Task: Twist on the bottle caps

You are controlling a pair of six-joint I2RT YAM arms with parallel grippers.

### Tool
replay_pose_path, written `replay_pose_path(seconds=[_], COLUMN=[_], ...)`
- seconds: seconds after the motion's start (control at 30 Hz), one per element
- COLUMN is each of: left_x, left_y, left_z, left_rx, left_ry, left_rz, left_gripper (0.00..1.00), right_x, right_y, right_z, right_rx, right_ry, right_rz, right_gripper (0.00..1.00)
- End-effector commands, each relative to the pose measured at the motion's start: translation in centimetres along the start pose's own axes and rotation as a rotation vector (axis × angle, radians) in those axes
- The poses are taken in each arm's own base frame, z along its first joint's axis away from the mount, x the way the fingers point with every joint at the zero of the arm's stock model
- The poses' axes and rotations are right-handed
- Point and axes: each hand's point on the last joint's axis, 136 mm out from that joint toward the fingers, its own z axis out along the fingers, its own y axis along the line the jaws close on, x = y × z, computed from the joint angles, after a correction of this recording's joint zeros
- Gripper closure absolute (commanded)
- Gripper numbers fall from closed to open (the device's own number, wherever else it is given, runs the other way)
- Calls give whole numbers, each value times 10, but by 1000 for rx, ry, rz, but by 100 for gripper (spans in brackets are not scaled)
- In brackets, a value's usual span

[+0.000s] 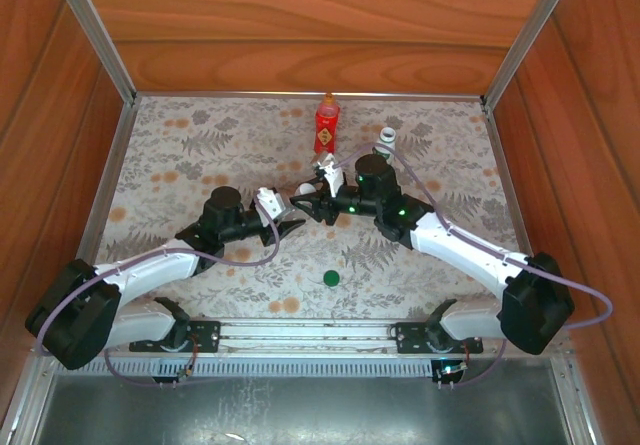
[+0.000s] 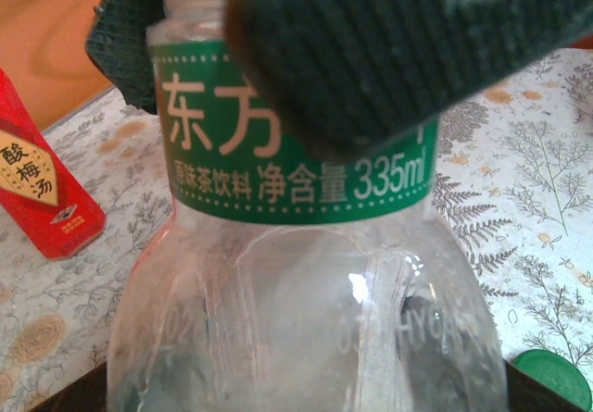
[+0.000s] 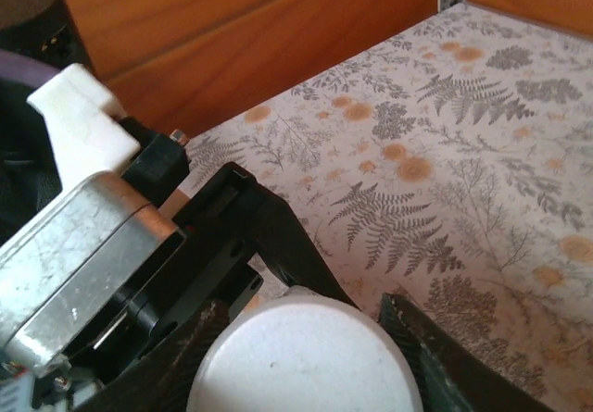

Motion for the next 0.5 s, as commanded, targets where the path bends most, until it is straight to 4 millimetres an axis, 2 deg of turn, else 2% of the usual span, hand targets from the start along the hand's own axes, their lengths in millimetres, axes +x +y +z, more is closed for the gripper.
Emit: replay_pose_path(seconds=[0.0, 0.1, 0.23, 0.37, 0.47], left_x=[-17, -15, -5, 13, 25], left_y=[0, 3, 10, 27, 44], left_z=[0, -1, -5, -20, -38], left_rx=[9, -13, -74, -218, -344], left_ry=[-45, -39, -15, 22, 33], left_rz=[11, 12, -2, -23, -77], left_gripper=[57, 50, 19, 1, 0], right_x=[-2, -3, -4, -9, -17], right_y=[2, 2, -10, -45, -71], right_z=[0, -1, 0, 3, 12], right_rx=[-26, -25, 45, 219, 317], right_ry=[-21, -19, -2, 49, 56], right_rz=[26, 12, -25, -6, -11], right_gripper=[61, 65, 66, 69, 70])
